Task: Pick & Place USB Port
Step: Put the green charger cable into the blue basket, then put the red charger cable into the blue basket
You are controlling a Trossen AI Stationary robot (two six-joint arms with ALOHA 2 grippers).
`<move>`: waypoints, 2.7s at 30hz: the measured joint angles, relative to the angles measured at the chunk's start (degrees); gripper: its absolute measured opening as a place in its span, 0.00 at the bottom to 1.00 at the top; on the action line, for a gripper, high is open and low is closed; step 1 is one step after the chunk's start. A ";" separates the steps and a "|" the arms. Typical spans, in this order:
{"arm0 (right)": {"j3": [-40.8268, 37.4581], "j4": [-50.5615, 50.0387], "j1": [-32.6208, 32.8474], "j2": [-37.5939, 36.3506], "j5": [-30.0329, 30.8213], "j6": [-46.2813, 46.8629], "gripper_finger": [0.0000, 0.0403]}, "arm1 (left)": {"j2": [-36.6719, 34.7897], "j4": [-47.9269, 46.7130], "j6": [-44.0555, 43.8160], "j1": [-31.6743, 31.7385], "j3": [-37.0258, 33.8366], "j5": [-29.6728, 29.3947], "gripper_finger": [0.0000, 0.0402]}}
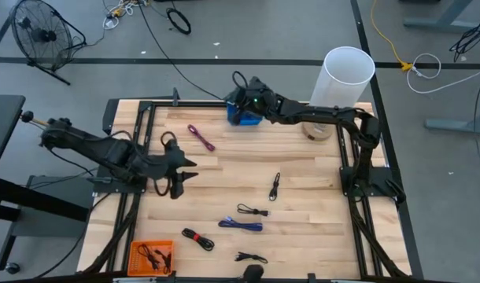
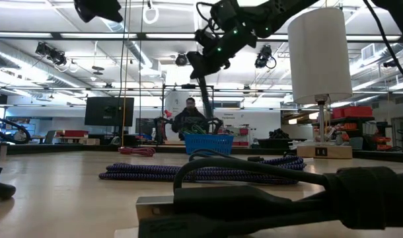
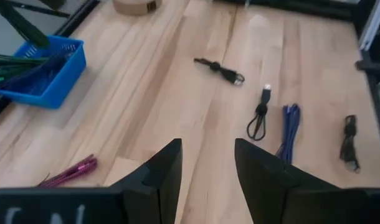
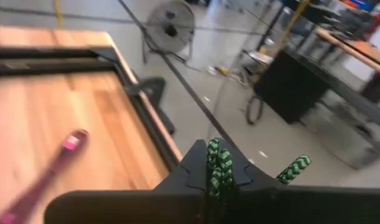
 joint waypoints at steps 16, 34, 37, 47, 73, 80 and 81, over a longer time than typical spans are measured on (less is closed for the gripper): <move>-2.01 -1.77 -4.39 1.07 -1.83 -0.37 0.01 | 10.09 2.38 3.54 0.02 -0.03 2.88 0.38; -3.82 3.31 -8.27 5.43 -1.96 -0.85 0.01 | 10.09 3.43 3.74 0.09 -0.03 2.27 0.38; -3.76 4.66 -8.44 6.49 -1.94 -0.52 0.01 | 10.09 3.42 4.07 0.09 -0.03 2.25 0.38; -3.76 3.62 -11.27 8.59 -2.90 7.12 0.14 | 10.09 3.40 4.15 0.09 -0.03 2.25 0.38; -3.76 10.45 -11.44 8.58 -10.84 11.11 0.45 | 10.09 3.38 4.15 0.09 -0.03 2.21 0.38; -3.76 9.95 -10.08 8.57 -10.99 11.06 0.45 | 10.09 3.35 4.13 0.09 -0.03 2.16 0.38; -3.76 9.93 -9.75 8.57 -11.39 11.06 0.45 | 10.09 3.35 4.13 0.09 -0.03 1.96 0.38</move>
